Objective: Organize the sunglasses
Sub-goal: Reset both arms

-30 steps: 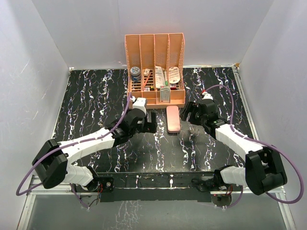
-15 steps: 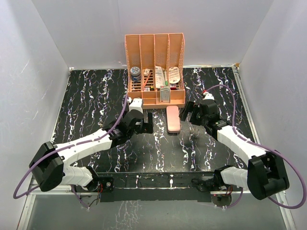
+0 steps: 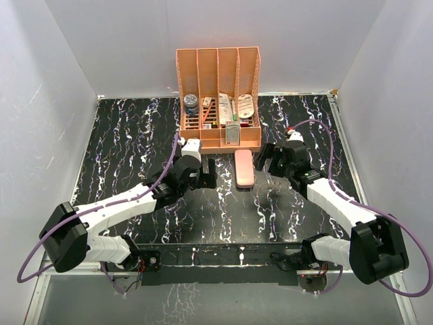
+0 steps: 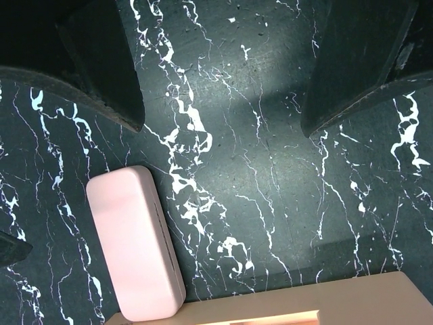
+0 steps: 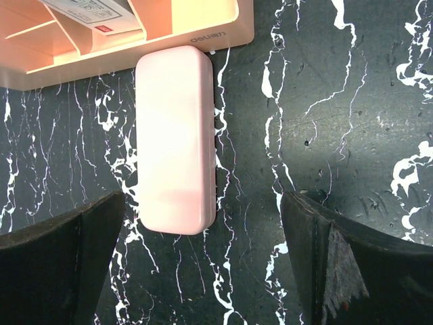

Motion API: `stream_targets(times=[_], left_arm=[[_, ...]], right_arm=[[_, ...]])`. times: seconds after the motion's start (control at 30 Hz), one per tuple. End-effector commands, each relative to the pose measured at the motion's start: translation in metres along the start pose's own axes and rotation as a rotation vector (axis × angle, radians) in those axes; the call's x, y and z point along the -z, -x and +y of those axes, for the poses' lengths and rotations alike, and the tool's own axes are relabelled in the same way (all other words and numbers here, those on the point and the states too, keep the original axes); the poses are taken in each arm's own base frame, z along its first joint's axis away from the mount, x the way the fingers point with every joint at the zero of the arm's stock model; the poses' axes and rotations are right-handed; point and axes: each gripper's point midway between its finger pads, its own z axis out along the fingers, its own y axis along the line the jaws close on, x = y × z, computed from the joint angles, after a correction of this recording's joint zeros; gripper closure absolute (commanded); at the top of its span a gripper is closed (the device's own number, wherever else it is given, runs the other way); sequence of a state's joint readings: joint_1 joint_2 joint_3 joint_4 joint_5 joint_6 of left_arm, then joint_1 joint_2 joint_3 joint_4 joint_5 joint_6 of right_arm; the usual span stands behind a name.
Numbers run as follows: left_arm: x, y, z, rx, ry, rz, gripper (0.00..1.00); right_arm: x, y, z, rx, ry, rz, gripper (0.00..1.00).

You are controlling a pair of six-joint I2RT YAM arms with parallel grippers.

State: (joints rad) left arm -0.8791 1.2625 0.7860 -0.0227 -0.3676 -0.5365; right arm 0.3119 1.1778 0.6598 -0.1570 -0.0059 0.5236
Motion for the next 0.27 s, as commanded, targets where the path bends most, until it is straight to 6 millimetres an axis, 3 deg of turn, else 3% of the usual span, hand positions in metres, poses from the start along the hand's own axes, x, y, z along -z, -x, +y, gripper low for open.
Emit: stream_targets(times=[0.0,0.23], left_arm=[[0.005,0.0134,-0.0061,0.0,-0.027,-0.039,0.01],[0.0071,0.0159,-0.0051,0.002,-0.025,-0.048,0.01]], right_arm=[[0.0041,0.022,0.0061,0.013,0.011,-0.071,0.02],[0.0076,0.025,0.0074,0.015,0.014,-0.081,0.01]])
